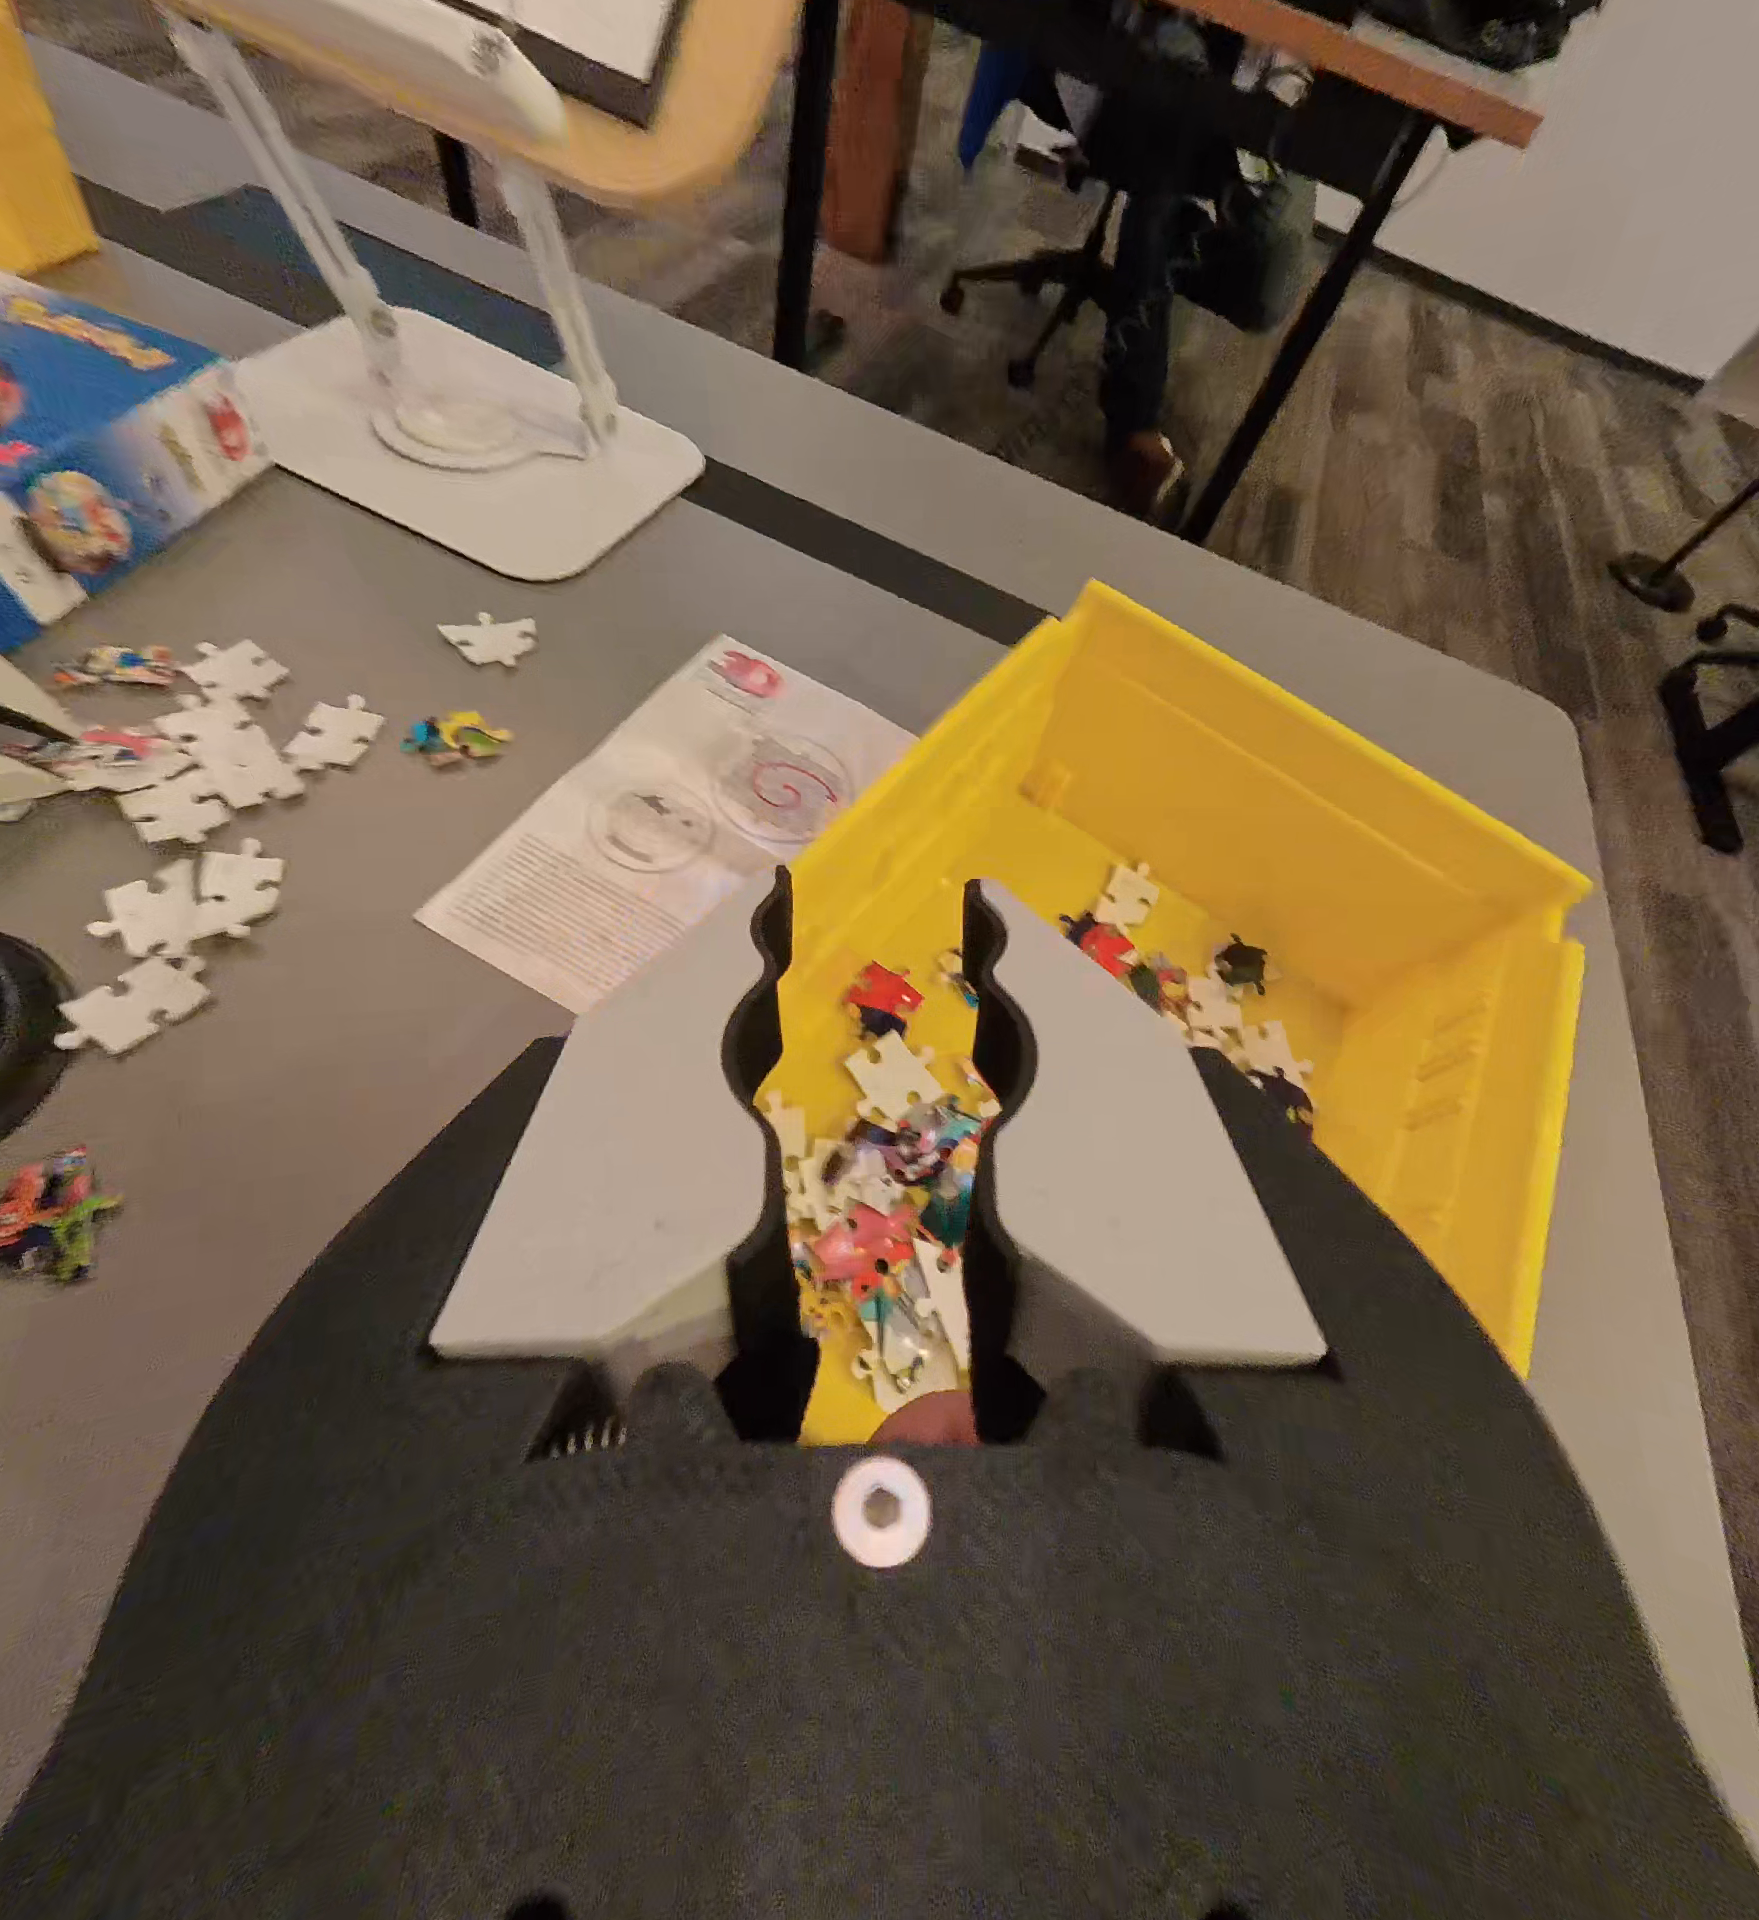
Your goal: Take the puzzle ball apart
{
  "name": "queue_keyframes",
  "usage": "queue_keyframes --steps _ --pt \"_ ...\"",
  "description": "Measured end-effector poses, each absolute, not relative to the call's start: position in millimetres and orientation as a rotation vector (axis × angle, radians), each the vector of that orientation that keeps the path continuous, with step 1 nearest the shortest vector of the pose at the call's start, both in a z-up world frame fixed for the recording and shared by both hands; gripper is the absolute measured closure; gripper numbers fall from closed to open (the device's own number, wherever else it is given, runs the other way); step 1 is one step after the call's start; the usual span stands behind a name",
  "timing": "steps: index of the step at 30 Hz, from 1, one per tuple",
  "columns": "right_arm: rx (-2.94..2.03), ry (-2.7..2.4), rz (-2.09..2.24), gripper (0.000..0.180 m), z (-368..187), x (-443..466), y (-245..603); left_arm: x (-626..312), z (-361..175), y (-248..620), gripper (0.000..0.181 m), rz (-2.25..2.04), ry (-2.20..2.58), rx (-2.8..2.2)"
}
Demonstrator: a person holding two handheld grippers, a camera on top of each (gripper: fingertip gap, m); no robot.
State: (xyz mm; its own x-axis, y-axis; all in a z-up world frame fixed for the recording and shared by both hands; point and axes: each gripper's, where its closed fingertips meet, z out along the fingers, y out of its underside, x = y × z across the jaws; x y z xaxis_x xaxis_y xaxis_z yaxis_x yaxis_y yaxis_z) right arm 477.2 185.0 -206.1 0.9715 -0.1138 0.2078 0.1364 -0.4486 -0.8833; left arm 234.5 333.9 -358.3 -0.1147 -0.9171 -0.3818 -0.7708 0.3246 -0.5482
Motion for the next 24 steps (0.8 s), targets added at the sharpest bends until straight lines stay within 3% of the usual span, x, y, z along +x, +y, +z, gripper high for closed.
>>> queue_keyframes --steps 6,15,16,18,24 --pt "-1.897 -0.352 -0.087 0.159 -198 357 216 235 -335 335 0.179 -0.474 1.794 -1.516" --pt "-1.969 -0.537 0.376 0.143 -268 256 268 243 -276 289 0.179 -0.987 1.719 -1.407" --pt "-1.967 -0.544 0.388 0.146 -269 254 270 244 -268 284 0.179 -1.040 1.718 -1.385" --pt "-1.932 -0.543 0.382 0.175 -260 255 271 244 -257 272 0.179 -1.132 1.728 -1.334" --pt "-1.914 -0.522 0.374 0.180 -236 276 250 248 -248 274 0.174 -1.186 1.677 -1.305"
